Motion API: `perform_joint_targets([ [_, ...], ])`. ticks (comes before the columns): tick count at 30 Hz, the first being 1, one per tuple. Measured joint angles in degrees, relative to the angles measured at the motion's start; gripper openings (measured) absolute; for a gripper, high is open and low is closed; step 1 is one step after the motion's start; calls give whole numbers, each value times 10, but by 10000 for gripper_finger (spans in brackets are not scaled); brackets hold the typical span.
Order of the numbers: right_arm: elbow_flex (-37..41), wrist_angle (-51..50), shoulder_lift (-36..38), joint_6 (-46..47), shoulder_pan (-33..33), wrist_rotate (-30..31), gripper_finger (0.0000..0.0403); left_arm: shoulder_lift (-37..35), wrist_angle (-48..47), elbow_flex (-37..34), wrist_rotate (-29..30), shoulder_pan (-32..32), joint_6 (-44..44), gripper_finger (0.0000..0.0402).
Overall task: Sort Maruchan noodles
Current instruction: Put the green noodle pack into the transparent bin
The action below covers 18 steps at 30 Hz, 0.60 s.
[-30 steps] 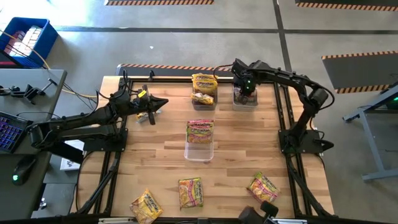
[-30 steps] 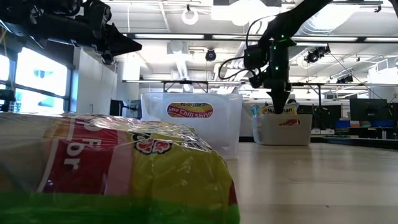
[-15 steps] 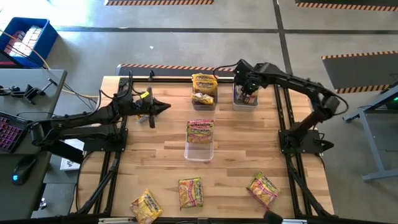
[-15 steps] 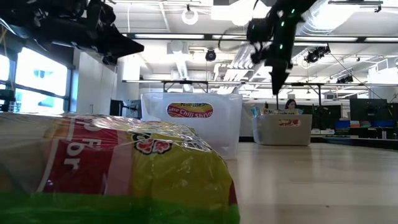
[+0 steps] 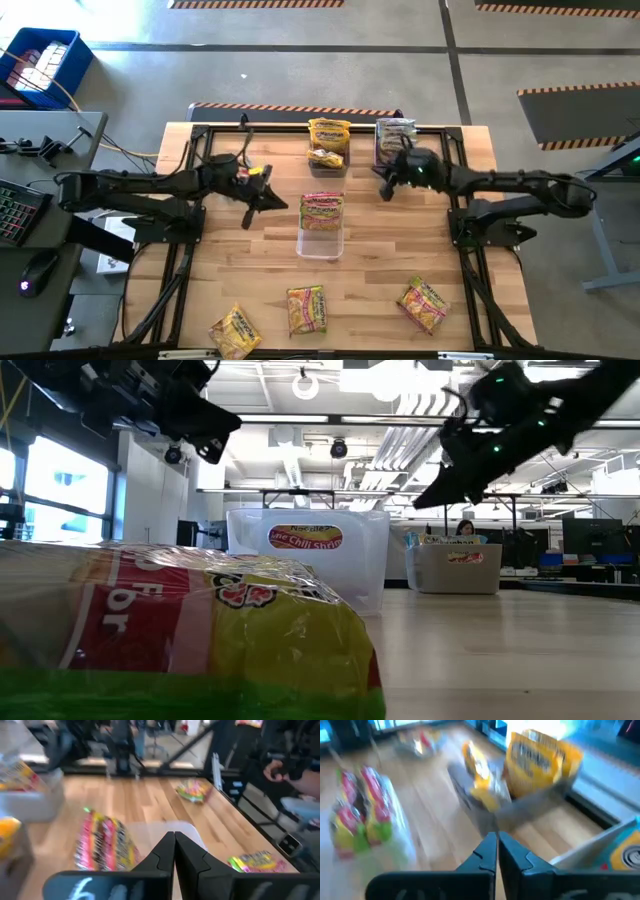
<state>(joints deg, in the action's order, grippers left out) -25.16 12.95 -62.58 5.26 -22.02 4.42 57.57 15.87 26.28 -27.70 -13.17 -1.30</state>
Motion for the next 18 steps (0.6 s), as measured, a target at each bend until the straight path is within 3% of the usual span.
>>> perform_joint_targets([
  [5, 71, 144, 8, -4, 40, 41, 0, 22, -82, 27, 84, 82, 2, 9],
  [10, 83, 149, 7, -1, 62, 46, 0, 52, -203, 78, 191, 181, 38, 26],
  [18, 83, 149, 7, -12, 111, 46, 0, 159, -301, 183, 256, 324, 164, 72],
])
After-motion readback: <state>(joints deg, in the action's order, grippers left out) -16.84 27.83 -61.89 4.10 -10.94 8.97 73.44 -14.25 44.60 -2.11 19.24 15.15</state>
